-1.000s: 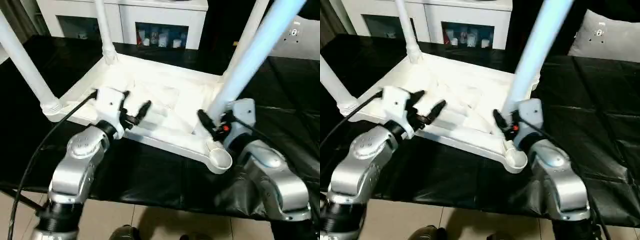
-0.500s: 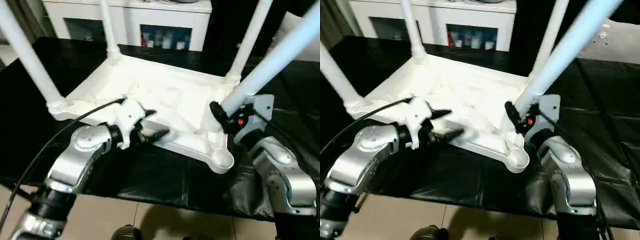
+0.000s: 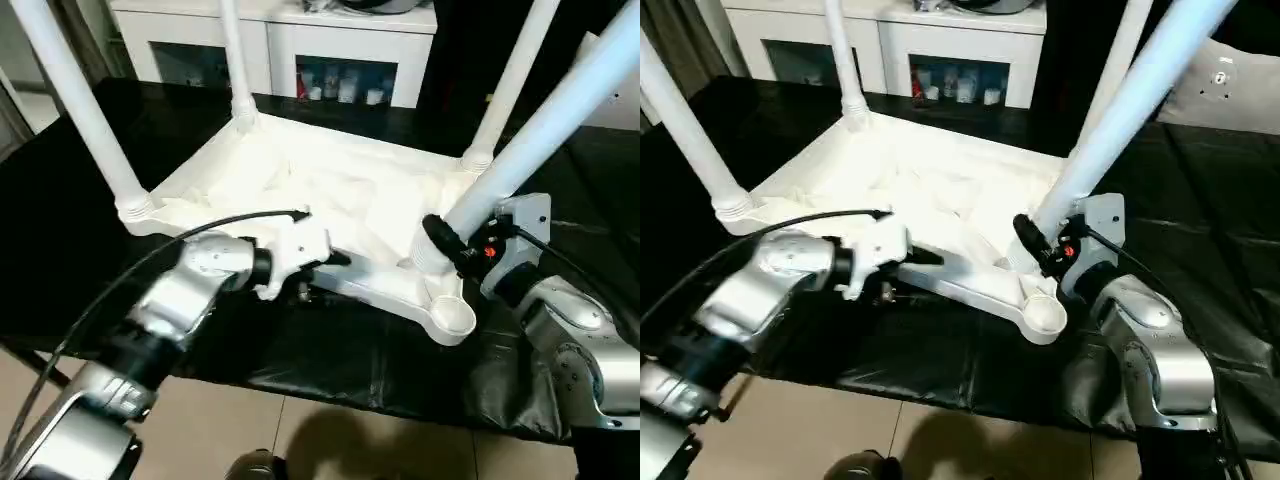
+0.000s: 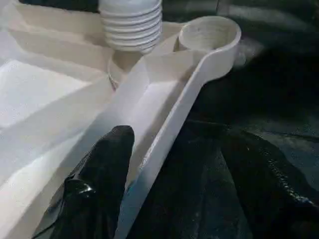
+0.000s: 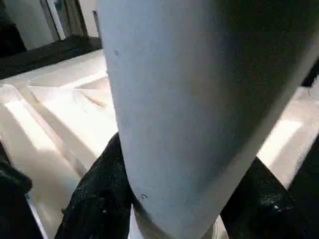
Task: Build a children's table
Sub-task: Move table base
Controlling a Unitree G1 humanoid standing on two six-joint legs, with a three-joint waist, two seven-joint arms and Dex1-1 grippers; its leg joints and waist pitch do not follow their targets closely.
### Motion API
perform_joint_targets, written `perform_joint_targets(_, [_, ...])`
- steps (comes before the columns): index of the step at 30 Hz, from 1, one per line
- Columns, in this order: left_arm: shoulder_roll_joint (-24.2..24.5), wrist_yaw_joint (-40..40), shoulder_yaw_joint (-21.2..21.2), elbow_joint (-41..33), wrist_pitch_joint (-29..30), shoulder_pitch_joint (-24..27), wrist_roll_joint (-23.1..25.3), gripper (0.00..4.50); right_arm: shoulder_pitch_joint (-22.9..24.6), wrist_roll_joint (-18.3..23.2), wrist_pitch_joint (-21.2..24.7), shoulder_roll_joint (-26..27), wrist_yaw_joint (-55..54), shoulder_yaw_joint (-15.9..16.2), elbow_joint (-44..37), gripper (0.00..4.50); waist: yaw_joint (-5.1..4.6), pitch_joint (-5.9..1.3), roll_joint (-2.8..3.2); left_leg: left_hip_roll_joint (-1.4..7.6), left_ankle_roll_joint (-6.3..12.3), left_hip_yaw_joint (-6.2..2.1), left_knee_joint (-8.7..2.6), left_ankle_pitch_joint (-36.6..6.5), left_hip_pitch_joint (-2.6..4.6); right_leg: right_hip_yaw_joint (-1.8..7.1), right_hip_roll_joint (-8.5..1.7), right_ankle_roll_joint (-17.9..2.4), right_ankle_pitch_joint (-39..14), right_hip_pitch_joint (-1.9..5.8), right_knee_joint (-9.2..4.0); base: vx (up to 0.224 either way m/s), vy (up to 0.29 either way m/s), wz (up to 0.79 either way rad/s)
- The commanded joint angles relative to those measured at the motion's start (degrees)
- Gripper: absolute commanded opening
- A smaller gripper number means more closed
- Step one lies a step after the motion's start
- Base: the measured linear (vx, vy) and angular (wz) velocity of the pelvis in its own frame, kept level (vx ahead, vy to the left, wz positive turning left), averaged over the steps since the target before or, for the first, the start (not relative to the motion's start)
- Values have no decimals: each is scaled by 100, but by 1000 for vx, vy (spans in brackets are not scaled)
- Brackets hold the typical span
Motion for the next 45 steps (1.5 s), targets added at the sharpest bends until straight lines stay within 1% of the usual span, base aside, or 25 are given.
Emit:
perform_joint_targets(1, [-116,-18,-65,469,-280,-260,185,291,29,40,-46,-69,69,-109,-138,187,21,-523,-55,483,89,-163,-439,-679,141,291,-606,-1391,112,245,-413,0,0,0])
perform_joint_targets(7, [-453,189,-206,1679,-865,-714,564,241,141,15,-102,-104,108,-79,-196,187,38,-523,-68,495,229,-169,-427,-655,117,279,-620,-1400,-82,259,-443,0,0,0])
perform_joint_targets(8, [-514,263,-220,1918,-1019,-804,644,238,144,23,-91,-122,108,-78,-202,187,49,-529,19,502,217,-182,-417,-657,126,279,-625,-1400,-80,247,-431,0,0,0])
perform_joint_targets(9, [-560,345,-234,2102,-1115,-876,711,232,149,27,-81,-135,109,-76,-207,187,33,-532,-25,511,225,-178,-428,-698,136,278,-614,-1411,-20,248,-439,0,0,0])
perform_joint_targets(10, [-564,352,-236,2116,-1122,-881,716,223,149,27,-81,-136,109,-76,-208,187,30,-531,-30,503,235,-176,-426,-705,132,277,-605,-1420,-8,249,-441,0,0,0])
perform_joint_targets(12, [-655,415,-313,2677,-1417,-1091,932,203,177,23,-74,-161,121,-55,-228,187,33,-536,-32,510,241,-173,-426,-726,140,274,-615,-1460,2,249,-438,0,0,0])
perform_joint_targets(15, [-663,386,-389,2974,-1577,-1210,1083,190,199,16,-81,-170,135,-37,-239,187,55,-540,-40,516,275,-179,-423,-681,134,278,-634,-1464,9,258,-437,0,0,0])
perform_joint_targets(16, [-688,350,-385,3125,-1670,-1263,1117,178,218,11,-87,-170,144,-33,-252,187,61,-535,5,512,271,-182,-421,-701,134,277,-634,-1473,-12,245,-443,0,0,0])
perform_joint_targets(17, [-706,324,-378,3212,-1723,-1292,1130,159,231,8,-91,-170,149,-31,-260,187,61,-540,-19,517,263,-183,-427,-736,138,274,-634,-1502,19,257,-441,0,0,0])
perform_joint_targets(19, [-721,229,-369,3289,-1772,-1323,1124,157,243,6,-95,-171,153,-29,-268,187,64,-541,-20,525,268,-184,-428,-739,141,273,-640,-1530,60,255,-433,0,0,0])
perform_joint_targets(21, [-696,-432,-443,3421,-1806,-1405,1142,128,252,-6,-118,-201,172,-8,-257,187,70,-543,-22,523,294,-177,-425,-703,140,274,-647,-1574,100,255,-428,0,0,0])
perform_joint_targets(24, [-677,-645,-493,3515,-1857,-1456,1223,117,249,-12,-125,-214,181,0,-253,187,79,-548,-20,527,328,-173,-423,-627,144,270,-646,-1592,211,249,-415,0,0,0])
perform_joint_targets(26, [-627,-901,-555,3495,-1775,-1487,1248,94,240,-19,-136,-222,190,3,-243,187,87,-547,-25,526,367,-166,-417,-631,143,273,-656,-1631,263,250,-413,0,0,0])
perform_joint_targets(27, [-542,-1495,-650,3506,-1596,-1611,1301,86,204,-69,-212,-249,228,23,-179,187,94,-540,-40,525,371,-161,-420,-649,144,275,-669,-1621,165,250,-427,0,0,0])
perform_joint_targets(28, [-540,-1507,-651,3506,-1590,-1614,1302,86,203,-70,-214,-250,229,24,-178,187,98,-542,-32,527,361,-162,-423,-645,146,273,-666,-1607,107,246,-423,0,0,0])
perform_joint_targets(30, [-519,-1621,-665,3510,-1481,-1654,1317,60,188,-88,-238,-249,233,38,-159,187,92,-524,-32,536,324,-160,-433,-733,153,275,-661,-1619,-27,241,-437,0,0,0])
perform_joint_targets(31, [-511,-1595,-661,3553,-1391,-1679,1361,60,178,-95,-247,-233,225,52,-152,187,94,-530,1,540,300,-163,-430,-766,157,275,-669,-1651,-56,239,-430,0,0,0])
perform_joint_targets(34, [-553,-1393,-482,3665,-1399,-1678,1301,28,192,-101,-262,-198,202,93,-173,187,83,-526,-15,533,309,-161,-433,-781,147,276,-665,-1670,-28,252,-440,0,0,0])
perform_joint_targets(35, [-590,-1284,-270,3704,-1211,-1639,1144,28,233,-114,-283,-180,199,128,-204,187,80,-531,-12,532,318,-156,-430,-779,149,276,-662,-1669,-38,251,-441,0,0,0])
perform_joint_targets(37, [-579,-1094,-154,3727,-1097,-1593,1114,23,265,-123,-299,-166,199,149,-223,187,86,-534,-9,535,319,-159,-430,-788,152,273,-666,-1671,-71,251,-443,0,0,0])
perform_joint_targets(38, [-557,-988,-119,3737,-1019,-1562,1129,19,275,-125,-305,-160,201,157,-223,187,75,-528,-32,531,324,-157,-431,-796,142,272,-669,-1677,-102,256,-442,0,0,0])
perform_joint_targets(42, [-466,-481,148,3663,-538,-1353,1046,10,281,-145,-328,-136,222,201,-182,187,9,-517,-35,516,336,-159,-434,-841,121,269,-663,-1642,-265,272,-463,0,0,0])
perform_joint_targets(43, [-406,-374,267,3481,-265,-1204,974,5,267,-156,-333,-123,230,231,-160,187,-41,-499,-161,506,354,-141,-447,-868,113,264,-652,-1596,-446,277,-499,0,0,0])
perform_joint_targets(44, [-377,-379,308,3376,-167,-1132,936,3,261,-161,-334,-119,234,247,-154,187,-32,-502,-117,500,353,-155,-428,-825,110,262,-667,-1599,-500,282,-474,0,0,0])
perform_joint_targets(45, [-377,-379,308,3376,-167,-1132,936,3,261,-161,-334,-119,234,247,-154,187,-66,-494,-81,494,356,-149,-436,-817,105,262,-653,-1565,-644,258,-503,0,0,0])
